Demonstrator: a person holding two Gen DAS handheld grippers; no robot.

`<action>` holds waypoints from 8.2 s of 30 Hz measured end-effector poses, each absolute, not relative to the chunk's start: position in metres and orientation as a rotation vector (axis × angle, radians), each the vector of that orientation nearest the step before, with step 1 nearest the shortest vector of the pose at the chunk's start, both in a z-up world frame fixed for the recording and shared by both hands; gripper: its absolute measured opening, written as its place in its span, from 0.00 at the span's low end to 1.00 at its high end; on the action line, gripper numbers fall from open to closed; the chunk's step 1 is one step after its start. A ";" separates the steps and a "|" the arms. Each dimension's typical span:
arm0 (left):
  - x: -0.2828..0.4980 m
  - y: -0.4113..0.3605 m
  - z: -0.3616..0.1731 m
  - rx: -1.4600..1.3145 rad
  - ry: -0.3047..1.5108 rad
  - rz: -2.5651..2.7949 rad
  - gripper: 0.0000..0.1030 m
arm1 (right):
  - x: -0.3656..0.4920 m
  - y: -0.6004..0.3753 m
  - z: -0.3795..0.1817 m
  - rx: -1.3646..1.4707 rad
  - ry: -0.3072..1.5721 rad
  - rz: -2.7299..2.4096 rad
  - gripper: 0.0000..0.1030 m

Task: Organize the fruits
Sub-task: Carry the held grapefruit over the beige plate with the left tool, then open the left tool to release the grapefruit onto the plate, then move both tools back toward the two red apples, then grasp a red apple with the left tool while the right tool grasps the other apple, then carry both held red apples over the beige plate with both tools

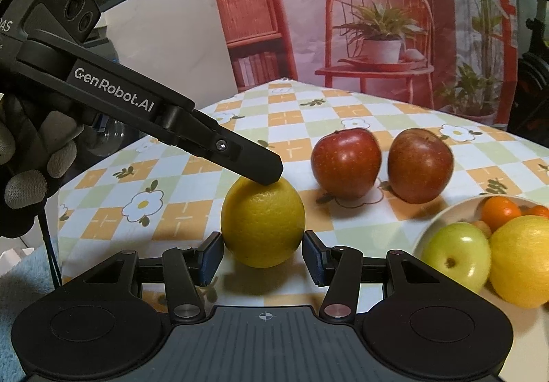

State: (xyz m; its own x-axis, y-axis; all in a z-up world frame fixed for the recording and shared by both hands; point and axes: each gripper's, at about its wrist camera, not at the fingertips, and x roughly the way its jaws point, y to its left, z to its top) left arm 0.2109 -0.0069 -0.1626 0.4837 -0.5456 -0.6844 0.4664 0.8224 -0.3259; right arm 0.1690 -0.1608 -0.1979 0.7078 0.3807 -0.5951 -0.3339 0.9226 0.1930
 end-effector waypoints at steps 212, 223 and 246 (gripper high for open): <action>0.165 -0.005 -0.151 0.003 0.665 -0.314 0.62 | 0.146 -0.223 -0.139 0.068 0.614 0.026 0.56; 0.154 -0.047 -0.139 0.048 0.652 -0.417 0.62 | 0.072 -0.266 -0.131 0.132 0.532 -0.040 0.56; 0.159 -0.125 -0.167 0.143 0.725 -0.611 0.62 | 0.036 -0.338 -0.147 0.248 0.500 -0.174 0.56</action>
